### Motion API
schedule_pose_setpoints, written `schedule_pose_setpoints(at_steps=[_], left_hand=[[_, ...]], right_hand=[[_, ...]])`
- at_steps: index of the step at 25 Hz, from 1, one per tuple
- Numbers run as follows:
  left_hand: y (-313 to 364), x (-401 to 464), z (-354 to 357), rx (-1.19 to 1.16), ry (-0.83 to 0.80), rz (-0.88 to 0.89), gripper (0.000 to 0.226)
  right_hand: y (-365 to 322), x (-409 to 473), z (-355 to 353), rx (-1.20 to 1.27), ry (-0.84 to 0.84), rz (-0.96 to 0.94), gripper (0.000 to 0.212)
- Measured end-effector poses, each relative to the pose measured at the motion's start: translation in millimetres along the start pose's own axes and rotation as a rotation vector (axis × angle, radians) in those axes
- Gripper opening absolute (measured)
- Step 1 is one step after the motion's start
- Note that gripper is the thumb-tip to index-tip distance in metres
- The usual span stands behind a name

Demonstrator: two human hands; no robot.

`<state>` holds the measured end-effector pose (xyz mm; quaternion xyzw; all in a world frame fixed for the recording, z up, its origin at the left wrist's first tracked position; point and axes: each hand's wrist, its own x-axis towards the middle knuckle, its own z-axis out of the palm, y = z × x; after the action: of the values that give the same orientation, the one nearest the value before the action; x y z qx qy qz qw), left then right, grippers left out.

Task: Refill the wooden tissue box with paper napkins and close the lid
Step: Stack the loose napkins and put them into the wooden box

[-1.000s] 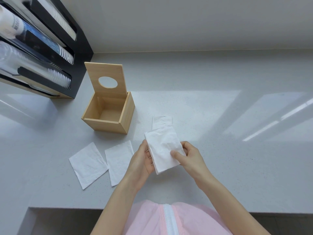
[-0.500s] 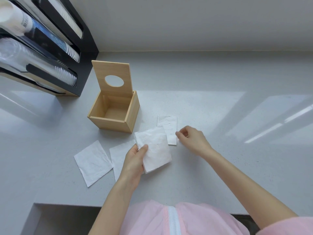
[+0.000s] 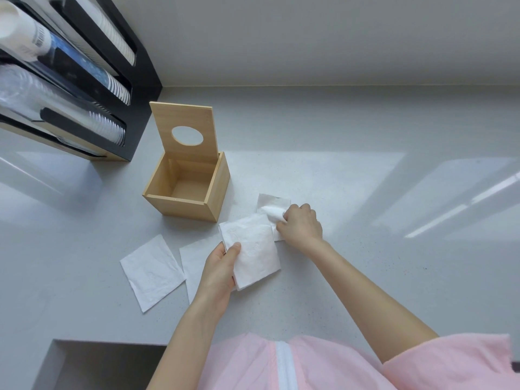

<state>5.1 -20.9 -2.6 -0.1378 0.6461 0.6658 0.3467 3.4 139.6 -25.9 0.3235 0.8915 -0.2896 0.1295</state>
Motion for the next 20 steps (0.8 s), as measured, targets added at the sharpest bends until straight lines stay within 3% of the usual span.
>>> schedule_pose_setpoints(at_steps=[3, 6, 9, 12, 15, 20], left_hand=[[-1, -2, 2, 0.009, -0.009, -0.002, 0.024], [-4, -3, 4, -0.013, -0.022, -0.001, 0.024], [-5, -2, 7, -0.032, -0.055, -0.001, 0.024], [-3, -2, 8, -0.048, -0.091, 0.023, 0.027], [-3, -3, 8, -0.065, -0.135, 0.045, 0.032], [-3, -8, 0, -0.165, -0.152, 0.011, 0.034]], right_hand=[[18, -2, -12, 0.303, 0.022, 0.007, 0.007], [30, -16, -30, 0.651, 0.04, 0.021, 0.017], [29, -40, -45, 0.921, 0.084, -0.119, 0.019], [27, -55, -44, 1.143, -0.092, -0.217, 0.019], [26, -66, -20, 0.909, -0.283, -0.196, 0.018], [18, -72, 1, 0.683, -0.214, -0.092, 0.018]])
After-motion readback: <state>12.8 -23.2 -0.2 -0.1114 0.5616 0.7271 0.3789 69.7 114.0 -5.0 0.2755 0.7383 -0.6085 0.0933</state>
